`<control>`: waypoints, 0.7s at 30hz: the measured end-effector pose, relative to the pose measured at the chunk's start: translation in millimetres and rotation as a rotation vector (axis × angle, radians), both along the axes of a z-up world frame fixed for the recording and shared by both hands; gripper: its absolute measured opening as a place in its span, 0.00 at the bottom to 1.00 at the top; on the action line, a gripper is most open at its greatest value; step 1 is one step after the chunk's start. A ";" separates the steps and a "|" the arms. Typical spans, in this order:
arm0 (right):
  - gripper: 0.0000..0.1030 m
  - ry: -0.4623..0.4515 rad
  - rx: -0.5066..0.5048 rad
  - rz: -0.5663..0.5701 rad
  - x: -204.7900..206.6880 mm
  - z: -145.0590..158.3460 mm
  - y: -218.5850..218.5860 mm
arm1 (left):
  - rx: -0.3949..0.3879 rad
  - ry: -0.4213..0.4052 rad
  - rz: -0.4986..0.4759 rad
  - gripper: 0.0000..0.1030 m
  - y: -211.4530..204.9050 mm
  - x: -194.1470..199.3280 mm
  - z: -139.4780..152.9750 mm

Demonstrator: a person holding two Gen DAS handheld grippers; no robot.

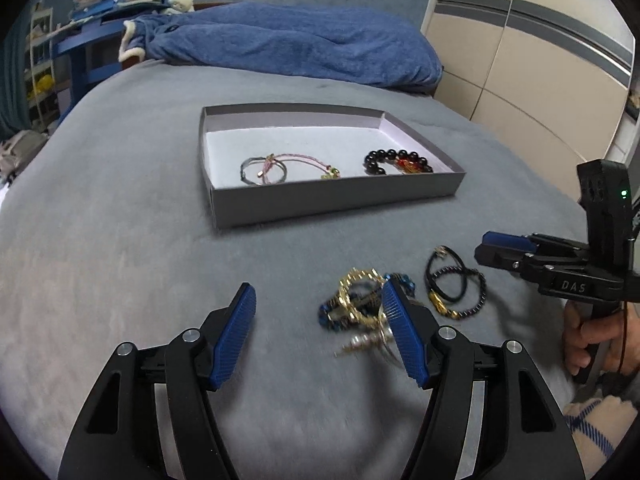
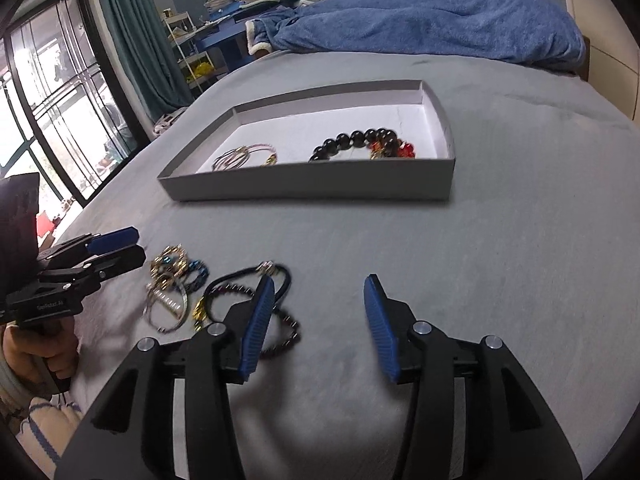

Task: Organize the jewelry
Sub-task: 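Withdraw both open grippers from the box back toward the pile, then grasp the dark red bead bracelet with the right gripper while the left gripper grasps the black cord bracelet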

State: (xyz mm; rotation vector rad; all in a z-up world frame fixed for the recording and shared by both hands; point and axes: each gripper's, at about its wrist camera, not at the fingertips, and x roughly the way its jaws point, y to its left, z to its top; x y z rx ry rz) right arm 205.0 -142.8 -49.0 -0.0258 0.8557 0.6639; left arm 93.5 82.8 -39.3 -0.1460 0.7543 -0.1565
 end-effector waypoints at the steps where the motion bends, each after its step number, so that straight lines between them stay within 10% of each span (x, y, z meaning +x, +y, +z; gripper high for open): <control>1: 0.47 0.001 -0.002 0.005 -3.4 -1.3 0.9 | -0.005 0.001 -0.002 0.65 -0.1 -2.3 -1.1; 12: 0.46 0.005 -0.064 0.033 -8.2 -9.9 13.1 | 0.000 -0.023 -0.025 0.65 -4.6 -13.3 -3.2; 16: 0.10 -0.004 -0.092 0.070 -13.9 -11.9 19.3 | 0.003 -0.019 -0.025 0.65 -5.5 -13.0 -3.5; 21: 0.06 -0.023 -0.056 0.035 -20.4 -7.9 4.5 | 0.018 -0.004 -0.039 0.65 -8.5 -8.8 -1.5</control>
